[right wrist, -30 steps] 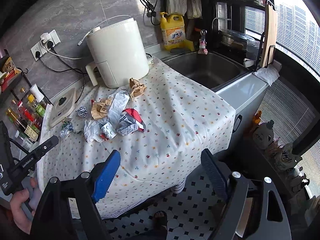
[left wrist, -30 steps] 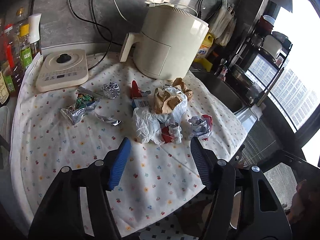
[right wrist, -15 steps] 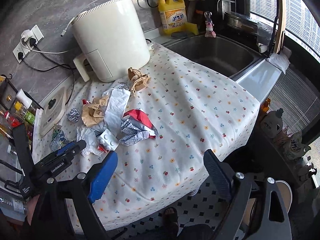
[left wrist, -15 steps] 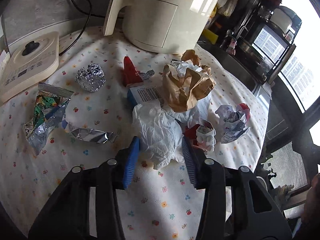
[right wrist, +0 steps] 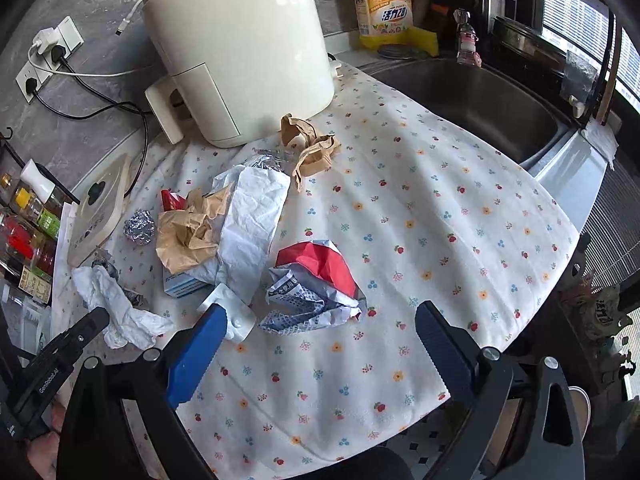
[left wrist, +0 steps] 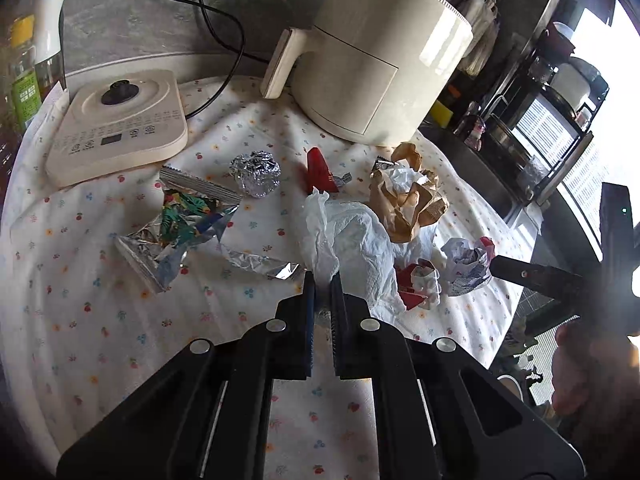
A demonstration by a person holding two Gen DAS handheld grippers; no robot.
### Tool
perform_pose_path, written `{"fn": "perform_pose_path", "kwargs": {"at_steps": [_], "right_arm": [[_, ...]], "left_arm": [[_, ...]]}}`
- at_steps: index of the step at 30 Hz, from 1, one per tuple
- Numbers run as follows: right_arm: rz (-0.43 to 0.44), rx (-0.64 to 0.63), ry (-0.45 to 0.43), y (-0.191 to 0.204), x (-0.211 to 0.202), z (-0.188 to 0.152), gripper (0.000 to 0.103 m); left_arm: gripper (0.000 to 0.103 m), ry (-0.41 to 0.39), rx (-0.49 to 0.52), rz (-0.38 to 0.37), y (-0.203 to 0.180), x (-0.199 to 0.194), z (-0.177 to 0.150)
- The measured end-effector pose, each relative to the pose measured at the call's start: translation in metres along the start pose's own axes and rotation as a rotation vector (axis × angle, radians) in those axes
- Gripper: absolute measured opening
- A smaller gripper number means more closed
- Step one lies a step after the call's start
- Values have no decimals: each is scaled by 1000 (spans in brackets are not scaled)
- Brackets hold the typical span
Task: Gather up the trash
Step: 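Lift the white plastic bag with the left tool and carry it over the bin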
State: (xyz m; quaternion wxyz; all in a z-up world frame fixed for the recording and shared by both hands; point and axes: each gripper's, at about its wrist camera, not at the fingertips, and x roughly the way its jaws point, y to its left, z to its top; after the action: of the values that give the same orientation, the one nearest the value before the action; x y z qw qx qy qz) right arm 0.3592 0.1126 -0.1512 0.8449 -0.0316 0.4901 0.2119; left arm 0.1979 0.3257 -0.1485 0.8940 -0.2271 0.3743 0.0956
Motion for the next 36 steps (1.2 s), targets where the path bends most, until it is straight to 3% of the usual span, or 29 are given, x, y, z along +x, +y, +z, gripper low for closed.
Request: {"fn": "perform_pose_path", "kwargs": {"at_steps": [5, 12, 13, 15, 17, 24, 36], "right_arm": [[-17, -18, 4, 4, 22, 6, 93], [-36, -108, -56, 18, 34, 8, 91], [-35, -119, -60, 20, 35, 8, 86], [-20, -131, -15, 23, 40, 8, 44], [-20, -108, -22, 21, 37, 8, 36], [32, -126, -93, 9, 9, 1, 31], [145, -151, -157, -50, -58, -28, 30]], "left_arm": [[7, -34, -46, 45, 17, -24, -7], [7, -86, -105, 95, 36, -56, -21], [7, -89, -114, 102, 38, -59, -24], [7, -94, -123, 114, 40, -64, -27], [7, -105, -126, 125, 40, -71, -30], [7, -142, -142, 162, 25, -87, -41], [8, -182, -120, 211, -55, -115, -74]]}}
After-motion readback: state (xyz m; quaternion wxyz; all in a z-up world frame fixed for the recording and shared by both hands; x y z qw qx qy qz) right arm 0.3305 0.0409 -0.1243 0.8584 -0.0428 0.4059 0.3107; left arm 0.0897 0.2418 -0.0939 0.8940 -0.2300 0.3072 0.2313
